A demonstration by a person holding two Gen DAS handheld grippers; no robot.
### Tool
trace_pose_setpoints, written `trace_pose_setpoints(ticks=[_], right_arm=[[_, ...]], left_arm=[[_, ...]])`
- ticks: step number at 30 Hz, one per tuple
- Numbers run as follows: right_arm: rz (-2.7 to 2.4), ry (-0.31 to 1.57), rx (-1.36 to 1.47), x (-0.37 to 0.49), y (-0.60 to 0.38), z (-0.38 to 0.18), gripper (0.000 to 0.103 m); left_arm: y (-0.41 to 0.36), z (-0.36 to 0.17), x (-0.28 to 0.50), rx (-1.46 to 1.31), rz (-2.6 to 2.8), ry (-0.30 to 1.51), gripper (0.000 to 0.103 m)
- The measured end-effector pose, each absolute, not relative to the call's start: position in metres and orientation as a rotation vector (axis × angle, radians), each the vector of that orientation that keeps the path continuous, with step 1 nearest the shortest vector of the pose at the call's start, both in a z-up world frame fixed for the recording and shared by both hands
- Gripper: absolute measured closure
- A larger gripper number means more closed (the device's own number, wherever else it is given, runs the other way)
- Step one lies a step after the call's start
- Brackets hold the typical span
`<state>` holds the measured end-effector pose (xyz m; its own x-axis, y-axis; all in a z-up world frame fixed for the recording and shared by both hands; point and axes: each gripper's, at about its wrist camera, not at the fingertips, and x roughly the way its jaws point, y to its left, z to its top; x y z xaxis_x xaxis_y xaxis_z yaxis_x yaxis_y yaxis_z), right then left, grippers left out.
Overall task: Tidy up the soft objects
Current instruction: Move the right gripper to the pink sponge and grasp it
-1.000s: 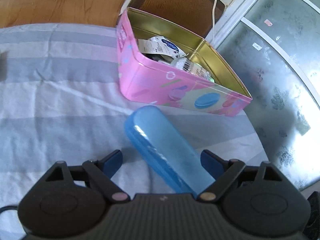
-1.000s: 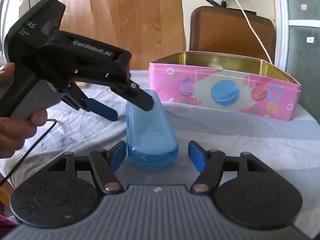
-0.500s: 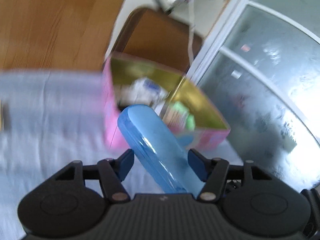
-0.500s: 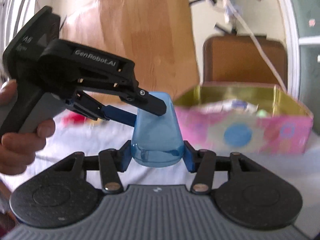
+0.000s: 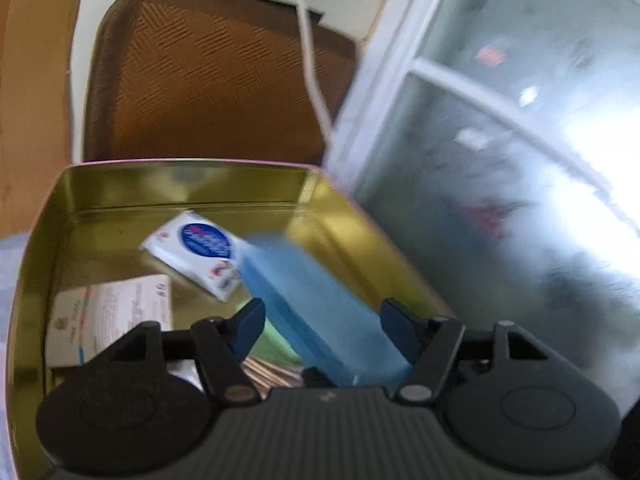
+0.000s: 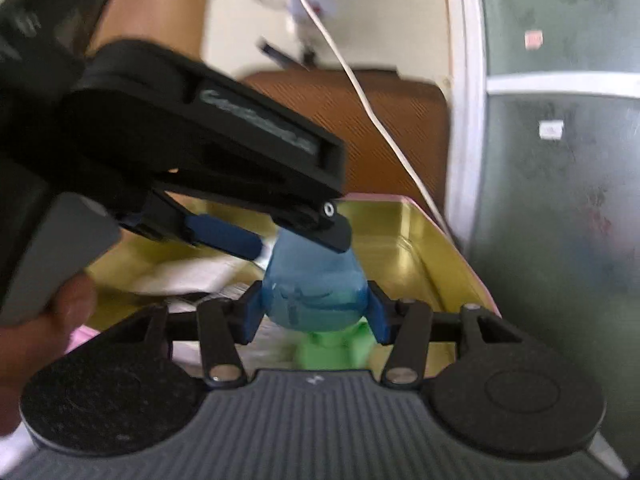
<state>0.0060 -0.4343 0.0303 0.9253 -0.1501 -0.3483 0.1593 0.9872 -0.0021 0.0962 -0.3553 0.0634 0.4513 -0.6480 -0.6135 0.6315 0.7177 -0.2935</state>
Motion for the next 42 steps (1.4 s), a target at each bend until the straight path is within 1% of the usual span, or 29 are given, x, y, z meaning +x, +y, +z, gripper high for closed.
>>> trace_pose_setpoints(ticks=[2, 4, 8, 10, 12, 16, 18, 22, 23, 24, 28, 32, 34, 35, 36, 38, 39, 41, 42], right_arm=[[-0.197, 0.410, -0.008, 0.025, -0.435, 0.020, 0.046], [-0.214, 0.409, 0.011, 0.029, -0.438, 0.018, 0.045], [-0.210, 0.335, 0.029, 0.007, -0.433, 0.023, 0.044], [-0.208, 0.296, 0.040, -0.007, -0.425, 0.025, 0.044], [-0.193, 0.253, 0.046, -0.024, -0.413, 0.027, 0.044], [-0.114, 0.176, 0.061, -0.038, -0.384, 0.037, 0.045], [-0.036, 0.166, 0.073, -0.038, -0.364, 0.043, 0.047], [0.157, 0.221, 0.080, -0.023, -0.313, 0.051, 0.050], [0.219, 0.252, 0.083, -0.016, -0.296, 0.051, 0.056], [0.267, 0.279, 0.084, -0.012, -0.281, 0.049, 0.058], [0.428, 0.362, -0.010, 0.012, -0.201, 0.042, 0.059], [0.574, 0.435, -0.042, 0.050, -0.130, 0.044, 0.058], [0.587, 0.478, -0.021, 0.081, -0.101, 0.049, 0.057], [0.585, 0.502, -0.007, 0.091, -0.088, 0.048, 0.052], [0.581, 0.537, 0.013, 0.110, -0.076, 0.047, 0.045], [0.578, 0.594, 0.017, 0.139, -0.054, 0.041, 0.041], [0.573, 0.613, 0.003, 0.145, -0.043, 0.037, 0.037], [0.567, 0.660, -0.042, 0.152, -0.024, 0.025, 0.032], [0.578, 0.696, -0.082, 0.155, -0.012, 0.017, 0.032]], left_arm=[[-0.354, 0.056, 0.098, -0.031, -0.754, 0.792, 0.037], [-0.340, 0.056, 0.092, -0.050, -0.762, 0.786, 0.037], [-0.298, 0.073, 0.070, -0.061, -0.759, 0.707, 0.035], [-0.265, 0.080, 0.053, -0.085, -0.759, 0.666, 0.031], [-0.234, 0.086, 0.042, -0.106, -0.750, 0.636, 0.029], [-0.148, 0.082, 0.014, -0.153, -0.654, 0.606, 0.029], [-0.104, 0.078, 0.006, -0.188, -0.578, 0.604, 0.029], [-0.007, 0.064, -0.008, -0.241, -0.351, 0.577, 0.029], [0.014, 0.060, -0.010, -0.242, -0.284, 0.564, 0.029], [0.031, 0.055, -0.011, -0.239, -0.211, 0.557, 0.029], [0.098, 0.039, -0.019, -0.326, -0.022, 0.530, 0.029], [0.133, 0.023, -0.023, -0.426, 0.102, 0.488, 0.030], [0.152, 0.021, -0.026, -0.538, 0.073, 0.457, 0.028], [0.156, 0.021, -0.028, -0.561, 0.068, 0.431, 0.028], [0.159, 0.021, -0.030, -0.575, 0.069, 0.416, 0.026], [0.160, 0.020, -0.030, -0.580, 0.068, 0.408, 0.026], [0.159, 0.021, -0.030, -0.578, 0.062, 0.400, 0.026], [0.158, 0.020, -0.037, -0.575, 0.062, 0.378, 0.026], [0.158, 0.021, -0.038, -0.575, 0.057, 0.368, 0.026]])
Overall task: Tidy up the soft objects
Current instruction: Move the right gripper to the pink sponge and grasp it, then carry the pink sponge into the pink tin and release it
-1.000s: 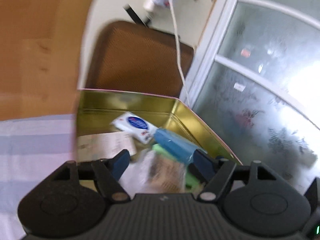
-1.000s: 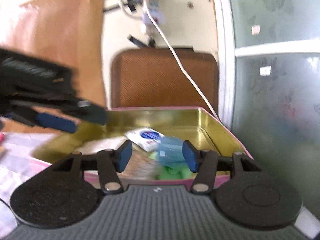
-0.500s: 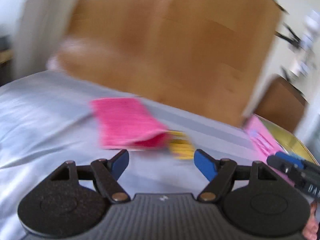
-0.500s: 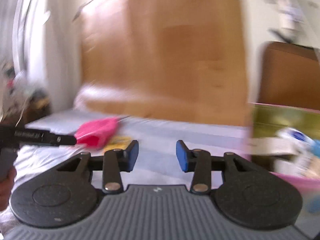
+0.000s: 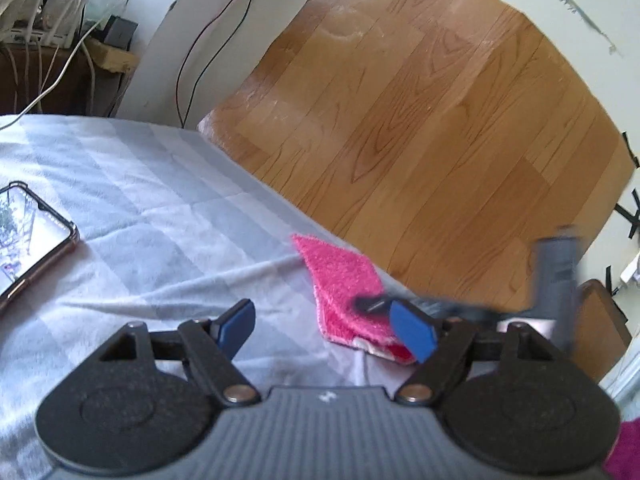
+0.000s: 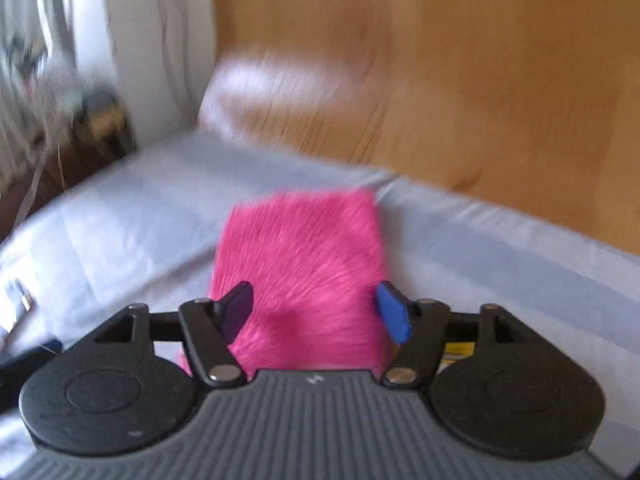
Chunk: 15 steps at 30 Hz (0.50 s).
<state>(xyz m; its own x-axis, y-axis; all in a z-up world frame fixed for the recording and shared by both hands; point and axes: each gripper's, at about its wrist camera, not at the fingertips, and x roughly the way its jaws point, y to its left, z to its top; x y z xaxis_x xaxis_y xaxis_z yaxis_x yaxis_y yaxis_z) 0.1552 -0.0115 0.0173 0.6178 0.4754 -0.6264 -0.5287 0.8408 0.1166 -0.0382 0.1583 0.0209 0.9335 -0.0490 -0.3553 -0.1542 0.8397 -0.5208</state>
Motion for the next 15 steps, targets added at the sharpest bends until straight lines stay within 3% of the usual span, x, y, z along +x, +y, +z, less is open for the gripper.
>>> trace_pose_setpoints(ticks=[1, 2, 3, 4, 15], right_arm=[[0.583, 0.711, -0.129, 0.154, -0.002, 0.010, 0.035], [0.575, 0.675, -0.175, 0.146, 0.002, 0.006, 0.054], [0.597, 0.636, -0.213, 0.138, 0.006, 0.005, 0.080], [0.626, 0.637, -0.222, 0.133, 0.006, 0.009, 0.085], [0.772, 0.612, -0.289, 0.002, -0.095, 0.016, 0.087]], left_arm=[[0.158, 0.022, -0.040, -0.574, 0.054, 0.362, 0.026], [0.159, 0.022, -0.040, -0.573, 0.053, 0.361, 0.026], [0.159, 0.022, -0.041, -0.572, 0.050, 0.359, 0.026], [0.158, 0.023, -0.041, -0.572, 0.048, 0.357, 0.026], [0.162, 0.018, -0.034, -0.602, -0.015, 0.432, 0.025]])
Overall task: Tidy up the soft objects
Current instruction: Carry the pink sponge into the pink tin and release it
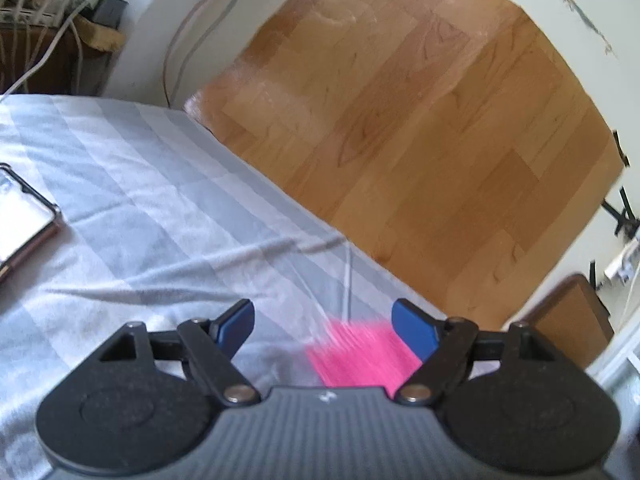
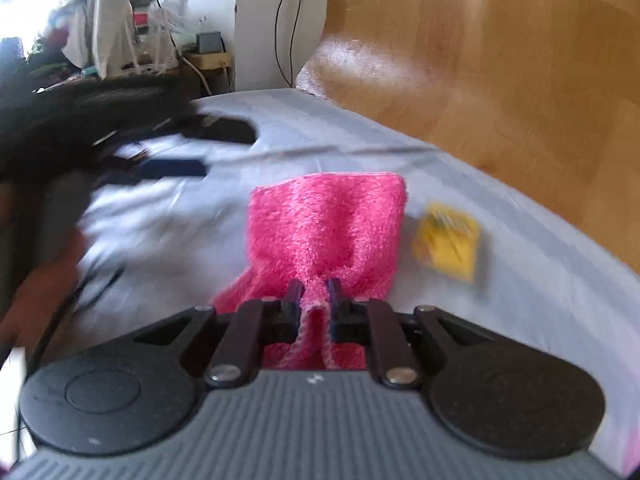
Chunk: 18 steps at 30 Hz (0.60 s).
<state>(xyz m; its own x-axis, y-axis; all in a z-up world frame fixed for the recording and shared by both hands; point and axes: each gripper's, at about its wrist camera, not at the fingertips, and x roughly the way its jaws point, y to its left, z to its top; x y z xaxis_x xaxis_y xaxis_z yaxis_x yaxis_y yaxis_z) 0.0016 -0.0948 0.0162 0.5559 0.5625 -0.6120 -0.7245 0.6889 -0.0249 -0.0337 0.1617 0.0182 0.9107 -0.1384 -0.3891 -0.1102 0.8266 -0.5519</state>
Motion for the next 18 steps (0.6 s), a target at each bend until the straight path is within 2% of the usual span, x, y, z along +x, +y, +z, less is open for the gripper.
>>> trace_pose_setpoints(ticks=[5, 11, 13, 15, 18], right_arm=[[0.659, 0.569, -0.255, -0.077, -0.188, 0.014, 0.087], [0.275, 0.517, -0.165, -0.128, -0.281, 0.007, 0.086], [0.231, 0.509, -0.150, -0.136, -0.292, 0.006, 0.079], [0.217, 0.498, -0.127, -0.142, -0.301, 0.006, 0.057], [0.215, 0.465, -0.108, -0.146, -0.302, 0.008, 0.049]], left_arm=[[0.128, 0.028, -0.037, -0.536, -0.100, 0.492, 0.025], [0.010, 0.059, -0.025, -0.362, -0.415, 0.600, 0.025], [-0.035, 0.060, -0.017, -0.332, -0.532, 0.694, 0.025], [-0.072, 0.055, -0.012, -0.300, -0.608, 0.787, 0.025], [-0.115, 0.043, -0.011, -0.226, -0.633, 0.894, 0.024]])
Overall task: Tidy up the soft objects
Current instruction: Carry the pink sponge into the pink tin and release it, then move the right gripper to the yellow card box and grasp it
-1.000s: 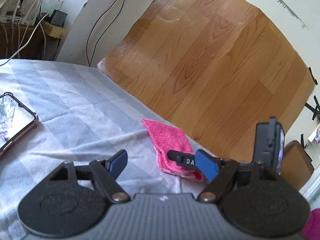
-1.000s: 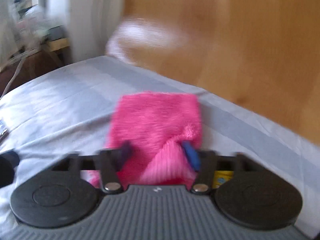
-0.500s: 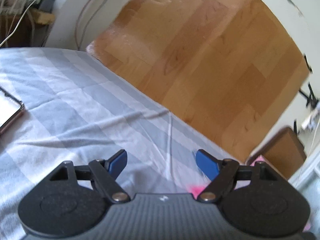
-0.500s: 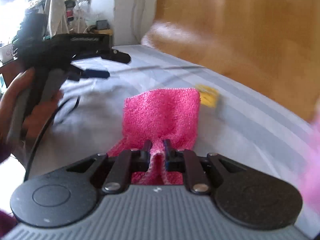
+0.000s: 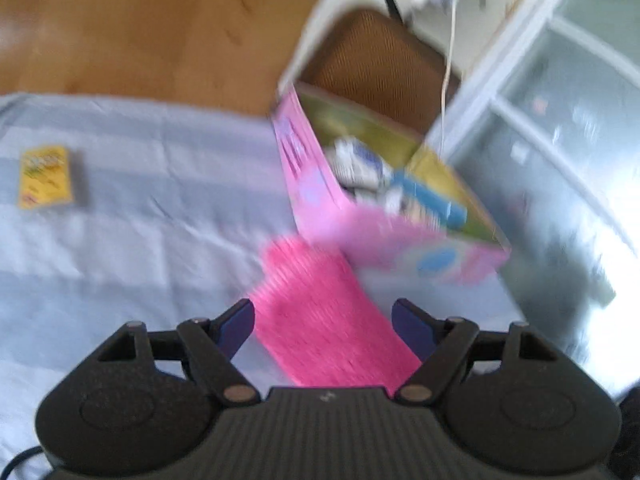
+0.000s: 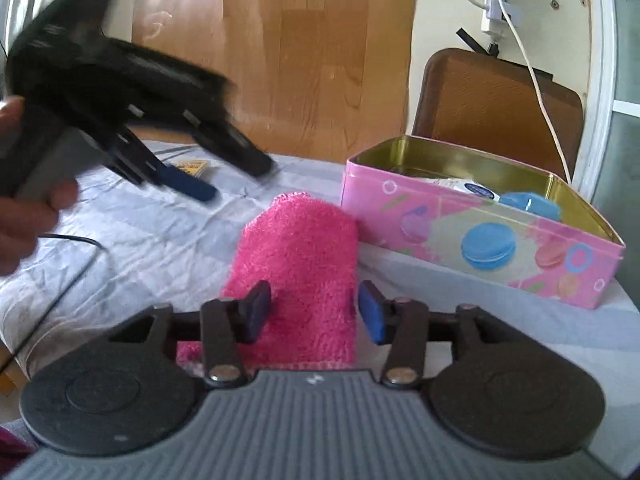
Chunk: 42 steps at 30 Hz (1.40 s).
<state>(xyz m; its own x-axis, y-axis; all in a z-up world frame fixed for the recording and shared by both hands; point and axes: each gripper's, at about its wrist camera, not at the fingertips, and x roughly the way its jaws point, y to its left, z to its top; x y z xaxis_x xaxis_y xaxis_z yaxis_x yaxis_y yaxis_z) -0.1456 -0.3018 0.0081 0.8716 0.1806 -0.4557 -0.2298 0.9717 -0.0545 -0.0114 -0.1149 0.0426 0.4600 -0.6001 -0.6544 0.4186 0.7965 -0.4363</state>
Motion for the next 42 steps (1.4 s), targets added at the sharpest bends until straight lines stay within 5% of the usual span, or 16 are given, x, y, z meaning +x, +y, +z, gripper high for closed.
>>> trace_pose_setpoints(ticks=[4, 6, 8, 9, 17, 23, 25, 29, 32, 33, 42], right_arm=[[0.231, 0.495, -0.105, -0.137, -0.301, 0.000, 0.048], [0.278, 0.534, -0.043, -0.132, -0.304, -0.009, 0.085], [0.334, 0.520, 0.012, -0.133, -0.307, -0.008, 0.088], [0.340, 0.503, -0.008, -0.133, -0.303, -0.006, 0.089], [0.307, 0.233, -0.016, -0.127, -0.310, 0.043, 0.089], [0.133, 0.175, -0.018, -0.070, -0.345, 0.055, 0.088], [0.067, 0.198, -0.009, -0.042, -0.361, 0.053, 0.088], [-0.065, 0.315, -0.025, 0.015, -0.386, 0.040, 0.080], [-0.160, 0.371, -0.028, 0.042, -0.403, 0.032, 0.045], [-0.191, 0.349, -0.023, 0.041, -0.408, 0.032, 0.041], [-0.111, 0.118, 0.077, -0.026, -0.384, 0.050, 0.047]], left_arm=[[-0.138, 0.020, -0.012, -0.206, -0.619, 0.988, 0.023], [-0.139, 0.018, -0.016, -0.197, -0.615, 0.954, 0.025], [-0.144, 0.021, -0.019, -0.188, -0.653, 0.954, 0.057], [-0.145, 0.025, -0.019, -0.205, -0.692, 0.965, 0.065], [-0.181, 0.107, -0.004, -0.146, -0.813, 0.740, 0.061], [-0.241, 0.113, 0.055, -0.125, -0.854, 0.687, 0.058], [-0.260, 0.104, 0.077, -0.114, -0.837, 0.698, 0.045], [-0.282, 0.078, 0.106, -0.090, -0.705, 0.751, 0.039], [-0.268, 0.070, 0.108, -0.146, -0.662, 0.770, 0.038], [-0.259, 0.070, 0.104, -0.166, -0.668, 0.759, 0.037], [-0.127, 0.079, 0.043, -0.288, -0.649, 0.630, 0.034]])
